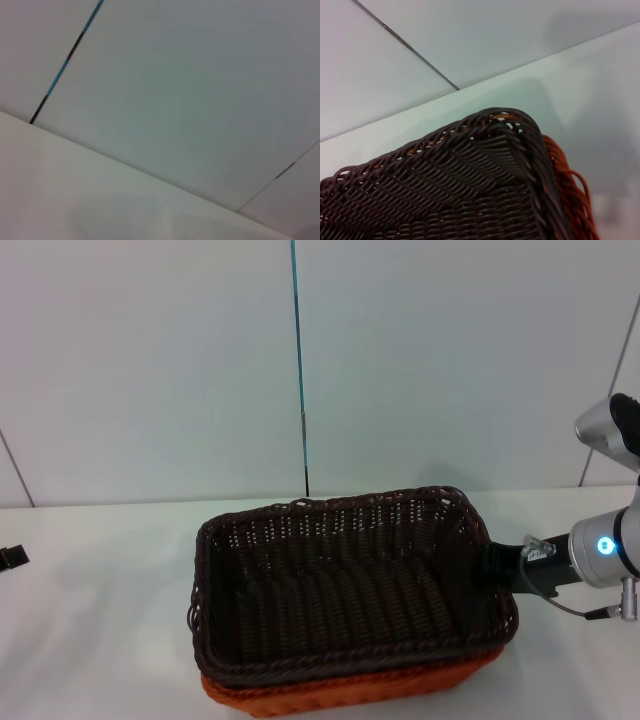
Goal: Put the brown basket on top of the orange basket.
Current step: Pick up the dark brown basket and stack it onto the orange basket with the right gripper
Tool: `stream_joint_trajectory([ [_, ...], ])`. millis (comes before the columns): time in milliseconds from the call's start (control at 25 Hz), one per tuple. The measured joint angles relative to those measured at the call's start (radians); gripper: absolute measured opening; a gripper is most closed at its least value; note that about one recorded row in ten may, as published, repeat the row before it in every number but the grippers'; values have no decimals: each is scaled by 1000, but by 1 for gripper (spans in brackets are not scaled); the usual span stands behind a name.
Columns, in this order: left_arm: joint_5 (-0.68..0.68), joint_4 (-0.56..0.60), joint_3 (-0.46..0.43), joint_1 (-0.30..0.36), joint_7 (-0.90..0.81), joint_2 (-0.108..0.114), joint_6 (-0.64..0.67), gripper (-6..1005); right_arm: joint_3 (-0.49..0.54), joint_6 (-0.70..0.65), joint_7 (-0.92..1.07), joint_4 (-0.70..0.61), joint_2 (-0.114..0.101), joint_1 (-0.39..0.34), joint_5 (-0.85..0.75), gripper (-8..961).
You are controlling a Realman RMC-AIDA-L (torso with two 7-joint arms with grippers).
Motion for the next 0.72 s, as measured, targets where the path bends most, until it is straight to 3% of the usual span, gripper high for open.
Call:
stream_joint_trajectory([
  [720, 0, 0, -2, 0, 0, 1, 2, 843, 1, -15, -5, -30, -3, 6, -7, 210],
])
